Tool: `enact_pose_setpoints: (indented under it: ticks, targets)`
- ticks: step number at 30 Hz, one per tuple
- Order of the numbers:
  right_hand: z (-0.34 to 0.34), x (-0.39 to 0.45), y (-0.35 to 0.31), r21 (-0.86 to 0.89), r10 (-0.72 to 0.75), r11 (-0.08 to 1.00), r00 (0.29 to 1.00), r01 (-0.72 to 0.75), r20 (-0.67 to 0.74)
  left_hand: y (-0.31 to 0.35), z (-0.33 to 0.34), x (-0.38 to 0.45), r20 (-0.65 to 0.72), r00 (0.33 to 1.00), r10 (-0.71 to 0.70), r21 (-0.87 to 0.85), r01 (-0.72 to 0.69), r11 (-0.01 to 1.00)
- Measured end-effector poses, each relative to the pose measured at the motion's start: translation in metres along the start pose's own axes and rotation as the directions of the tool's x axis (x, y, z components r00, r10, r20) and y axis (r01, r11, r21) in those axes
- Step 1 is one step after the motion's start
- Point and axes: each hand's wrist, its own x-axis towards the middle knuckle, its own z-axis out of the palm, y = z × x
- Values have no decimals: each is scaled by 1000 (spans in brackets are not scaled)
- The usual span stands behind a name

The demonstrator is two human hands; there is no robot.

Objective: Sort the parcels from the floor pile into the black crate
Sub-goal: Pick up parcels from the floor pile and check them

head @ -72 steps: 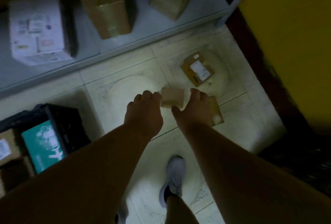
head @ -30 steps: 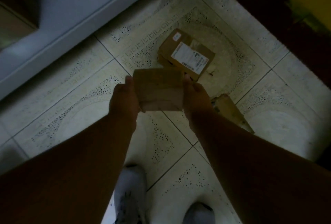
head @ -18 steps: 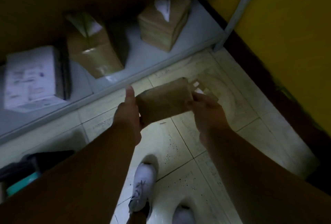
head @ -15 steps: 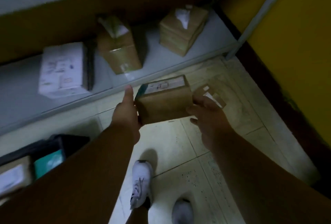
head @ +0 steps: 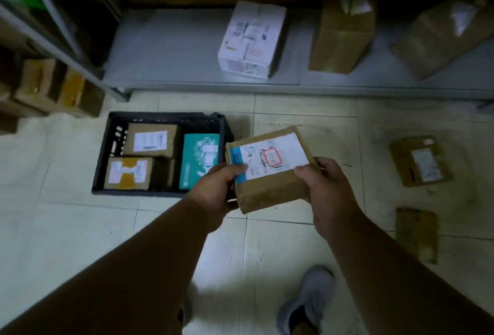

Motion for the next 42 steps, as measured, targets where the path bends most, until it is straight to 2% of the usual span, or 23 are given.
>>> enact_pose_setpoints:
  ticks: [5,9,12,15,19,21,24,26,28,31,34,36,42]
  targets:
    - [116,-26,8,-71,-25,997,1000,25,10,34,-106,-9,-49,999,-9,-21,8,1000]
    - [208,-51,18,-125,92,988,995,-96,-33,65,-191,-25,-124,990,68,108,-55,993]
    - [261,-62,21,-211,147,967,989,-142,6,90,-252,-36,-154,982,108,177,-80,981]
    - [311,-62,21,-302,114,949,992,-93,53,112,-297,-37,-160,978,136,180,-106,978]
    - [362,-40,26,-463,-18,886,999,31,33,125,-321,-12,-182,960,213,309,-150,939]
    - [380,-19,31,-534,-88,842,996,78,7,129,-326,10,-220,931,290,460,-163,873]
    - [407,25,44,-586,-147,803,989,108,-19,139,-339,57,-304,835,459,727,-108,678]
    - [427,59,56,-616,-167,779,986,122,-16,145,-351,96,-389,757,525,784,-27,620]
    - [443,95,72,-625,-192,766,981,149,-1,147,-364,136,-438,720,538,781,9,625]
    - [460,139,102,-587,-170,781,977,214,130,132,-382,186,-379,740,556,801,-38,597]
    - [467,164,132,-570,-141,783,963,251,230,107,-396,220,-226,811,539,921,-2,389]
    - [470,178,151,-563,-137,783,956,264,257,91,-405,237,-195,847,495,947,32,318]
    - [488,198,175,-600,-64,757,943,259,326,97,-418,257,-186,799,571,971,62,230]
